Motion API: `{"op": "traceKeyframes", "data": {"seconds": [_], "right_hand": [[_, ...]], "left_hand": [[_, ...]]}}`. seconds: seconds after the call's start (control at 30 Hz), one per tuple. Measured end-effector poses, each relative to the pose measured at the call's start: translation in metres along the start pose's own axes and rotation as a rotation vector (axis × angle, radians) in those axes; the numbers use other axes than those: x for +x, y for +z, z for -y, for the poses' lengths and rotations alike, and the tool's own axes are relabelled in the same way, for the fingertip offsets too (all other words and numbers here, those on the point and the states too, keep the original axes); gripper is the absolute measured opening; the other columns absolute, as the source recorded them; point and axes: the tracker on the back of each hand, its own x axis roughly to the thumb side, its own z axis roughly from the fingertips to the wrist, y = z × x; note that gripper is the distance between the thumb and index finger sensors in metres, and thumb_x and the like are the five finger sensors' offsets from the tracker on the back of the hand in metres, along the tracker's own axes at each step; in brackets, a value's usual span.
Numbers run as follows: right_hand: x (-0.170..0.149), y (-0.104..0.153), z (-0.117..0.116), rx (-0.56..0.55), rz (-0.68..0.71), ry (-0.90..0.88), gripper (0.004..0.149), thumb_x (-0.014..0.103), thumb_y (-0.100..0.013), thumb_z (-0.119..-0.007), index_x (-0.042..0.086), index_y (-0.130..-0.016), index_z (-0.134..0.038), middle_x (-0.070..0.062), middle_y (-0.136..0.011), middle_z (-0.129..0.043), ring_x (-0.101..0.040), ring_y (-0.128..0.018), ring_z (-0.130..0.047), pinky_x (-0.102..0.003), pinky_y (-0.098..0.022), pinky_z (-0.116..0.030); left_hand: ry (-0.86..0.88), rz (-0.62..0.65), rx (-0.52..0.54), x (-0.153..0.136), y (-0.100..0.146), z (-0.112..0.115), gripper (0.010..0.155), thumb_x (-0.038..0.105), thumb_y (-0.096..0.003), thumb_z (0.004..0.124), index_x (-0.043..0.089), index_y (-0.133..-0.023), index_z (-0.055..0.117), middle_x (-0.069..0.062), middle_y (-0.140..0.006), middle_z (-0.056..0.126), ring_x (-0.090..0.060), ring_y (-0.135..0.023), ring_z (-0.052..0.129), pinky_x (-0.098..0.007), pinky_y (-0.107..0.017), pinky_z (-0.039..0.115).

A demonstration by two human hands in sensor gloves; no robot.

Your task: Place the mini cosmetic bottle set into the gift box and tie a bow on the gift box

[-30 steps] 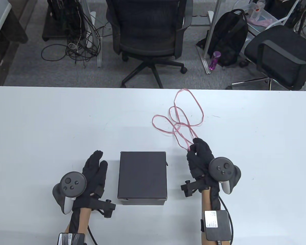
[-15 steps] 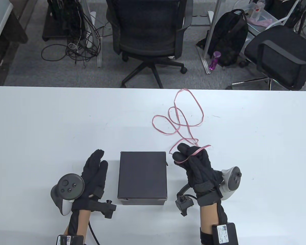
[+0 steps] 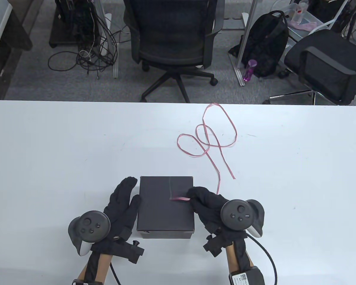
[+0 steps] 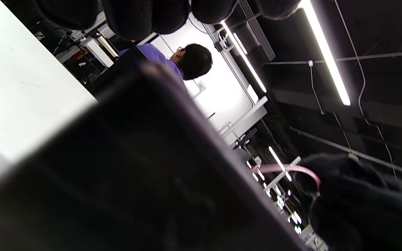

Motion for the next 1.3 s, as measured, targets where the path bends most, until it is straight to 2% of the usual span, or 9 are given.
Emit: {"op": "traceKeyframes", "data": {"seconds": [0.33,0.53,0.6,0.67,0.7,0.8,0.93,1.1,1.3], "right_hand": [[0.032,0.003,-0.006,0.062,0.193,-0.056,0.039,0.023,-0.057,-0.073,0.007,-0.092,-0.076,-0.011,-0.056,-0.093,-0.006,-0.017,-0.086,-0.026,-0.014,-0.084],[0.036,0.003,-0.014,0.099,0.213,-0.232,0.045,0.021,-0.059,-0.069,-0.002,-0.097,-0.064,-0.01,-0.059,-0.091,-0.006,-0.018,-0.085,-0.025,-0.013,-0.083],[0.038,0.003,-0.016,0.128,0.224,-0.255,0.047,0.021,-0.059,-0.068,-0.003,-0.098,-0.061,-0.01,-0.06,-0.09,-0.006,-0.018,-0.085,-0.026,-0.014,-0.083],[0.04,0.003,-0.018,0.129,0.228,-0.251,0.047,0.021,-0.059,-0.068,-0.003,-0.098,-0.061,-0.01,-0.06,-0.09,-0.006,-0.019,-0.086,-0.026,-0.014,-0.083],[0.04,0.003,-0.018,0.121,0.231,-0.246,0.047,0.021,-0.059,-0.068,-0.003,-0.099,-0.061,-0.01,-0.061,-0.09,-0.007,-0.02,-0.086,-0.026,-0.015,-0.084],[0.037,0.003,-0.016,0.143,0.232,-0.254,0.051,0.024,-0.059,-0.072,-0.003,-0.1,-0.06,-0.012,-0.066,-0.089,-0.009,-0.025,-0.089,-0.03,-0.022,-0.085],[0.026,0.003,-0.005,0.186,0.161,-0.16,0.056,0.024,-0.057,-0.079,-0.002,-0.103,-0.059,-0.015,-0.073,-0.088,-0.015,-0.035,-0.091,-0.037,-0.031,-0.086],[0.006,0.008,0.015,0.04,-0.019,0.226,0.054,0.023,-0.057,-0.078,0.001,-0.103,-0.061,-0.014,-0.072,-0.088,-0.014,-0.035,-0.091,-0.037,-0.031,-0.086],[-0.03,0.016,0.032,0.0,-0.165,0.203,0.046,0.021,-0.057,-0.078,0.006,-0.099,-0.07,-0.016,-0.072,-0.089,-0.016,-0.036,-0.092,-0.04,-0.033,-0.086]], "left_hand": [[-0.105,0.197,-0.243,0.03,0.004,0.018,0.074,0.056,-0.0588,0.061,0.024,-0.121,0.037,-0.027,-0.122,0.037,-0.057,-0.108,0.051,-0.077,-0.07,0.057],[-0.41,0.241,-0.219,0.044,0.009,0.028,0.085,0.053,-0.0546,0.072,0.017,-0.12,0.031,-0.026,-0.121,0.035,-0.057,-0.109,0.049,-0.077,-0.071,0.057],[-0.454,0.257,-0.206,0.048,0.012,0.031,0.079,0.052,-0.0571,0.067,0.02,-0.12,0.033,-0.026,-0.121,0.036,-0.057,-0.109,0.049,-0.077,-0.071,0.057],[-0.447,0.261,-0.159,0.049,0.013,0.032,0.06,0.043,-0.0617,0.056,0.025,-0.118,0.048,-0.024,-0.121,0.041,-0.056,-0.108,0.051,-0.077,-0.07,0.058],[-0.445,0.26,-0.125,0.048,0.013,0.031,0.053,0.041,-0.0617,0.055,0.027,-0.113,0.06,-0.022,-0.121,0.047,-0.056,-0.108,0.053,-0.077,-0.07,0.058],[-0.446,0.255,-0.023,0.044,0.012,0.023,0.045,0.039,-0.0614,0.053,0.023,-0.1,0.071,-0.015,-0.116,0.062,-0.051,-0.106,0.062,-0.075,-0.069,0.061],[-0.472,0.167,0.076,0.03,0.007,0.008,0.043,0.038,-0.0616,0.052,0.019,-0.094,0.072,-0.009,-0.113,0.066,-0.048,-0.103,0.069,-0.073,-0.069,0.062],[-0.665,-0.004,0.136,0.0,-0.002,-0.006,0.042,0.038,-0.0619,0.051,0.019,-0.094,0.071,-0.009,-0.113,0.066,-0.048,-0.101,0.071,-0.072,-0.069,0.064],[-0.754,-0.196,0.091,-0.045,-0.009,-0.008,0.043,0.037,-0.0618,0.052,0.018,-0.094,0.072,-0.011,-0.113,0.066,-0.048,-0.1,0.072,-0.07,-0.068,0.066]]}}
